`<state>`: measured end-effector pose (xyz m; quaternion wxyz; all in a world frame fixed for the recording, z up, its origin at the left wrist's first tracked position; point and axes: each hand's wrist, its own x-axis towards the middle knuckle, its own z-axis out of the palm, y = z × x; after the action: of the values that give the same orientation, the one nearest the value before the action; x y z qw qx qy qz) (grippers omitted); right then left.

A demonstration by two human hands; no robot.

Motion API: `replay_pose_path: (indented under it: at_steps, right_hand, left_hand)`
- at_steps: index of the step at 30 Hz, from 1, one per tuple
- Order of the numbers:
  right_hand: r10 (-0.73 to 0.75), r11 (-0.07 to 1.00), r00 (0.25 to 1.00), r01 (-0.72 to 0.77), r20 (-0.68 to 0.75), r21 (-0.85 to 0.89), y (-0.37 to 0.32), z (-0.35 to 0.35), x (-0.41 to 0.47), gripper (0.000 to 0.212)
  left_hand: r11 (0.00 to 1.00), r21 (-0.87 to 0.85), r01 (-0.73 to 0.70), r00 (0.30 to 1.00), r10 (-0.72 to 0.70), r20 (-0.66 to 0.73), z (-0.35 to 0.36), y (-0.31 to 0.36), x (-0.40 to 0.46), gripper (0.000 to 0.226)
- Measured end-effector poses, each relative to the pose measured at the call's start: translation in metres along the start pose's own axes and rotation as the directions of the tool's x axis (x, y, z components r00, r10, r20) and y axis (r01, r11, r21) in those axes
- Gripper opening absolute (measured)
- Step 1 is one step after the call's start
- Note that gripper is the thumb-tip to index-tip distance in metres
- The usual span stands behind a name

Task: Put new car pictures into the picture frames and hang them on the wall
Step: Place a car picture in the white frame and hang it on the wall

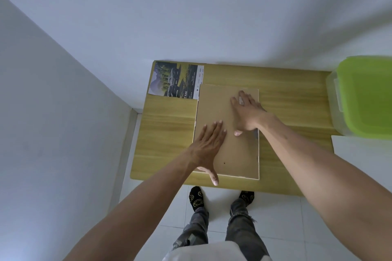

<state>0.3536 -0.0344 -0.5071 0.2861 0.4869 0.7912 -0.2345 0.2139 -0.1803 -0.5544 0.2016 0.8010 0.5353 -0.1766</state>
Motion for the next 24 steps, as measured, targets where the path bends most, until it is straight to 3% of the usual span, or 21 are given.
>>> replay_pose_path:
  at_steps: [5,14,17,21,24]
  right_hand:
    - [-0.057,0.996,0.998,0.06,0.033,-0.068,0.002,0.01,-0.003,0.119]
    - [-0.004,0.98,0.998,0.015,0.055,-0.199,-0.009,0.013,0.007,0.146]
    - [-0.007,0.98,1.0,0.009,0.014,-0.198,-0.009,0.016,0.007,0.149]
    - [-0.05,0.989,0.998,0.046,-0.026,-0.14,0.006,0.018,0.006,0.149]
    - [-0.083,0.991,0.993,0.073,-0.084,-0.116,0.017,0.019,0.008,0.153]
  left_hand:
    - [0.999,0.043,0.0,0.999,0.002,-0.041,0.001,0.005,-0.005,0.164]
    - [1.0,0.012,-0.013,1.0,0.013,-0.008,0.003,0.003,0.0,0.16]
    - [0.996,-0.086,-0.024,0.999,0.021,-0.039,-0.006,-0.004,0.004,0.145]
    - [0.981,-0.193,0.027,0.974,-0.069,-0.215,-0.036,-0.028,0.021,0.12]
    - [0.977,-0.183,0.112,0.968,-0.149,-0.202,-0.057,-0.049,0.041,0.13]
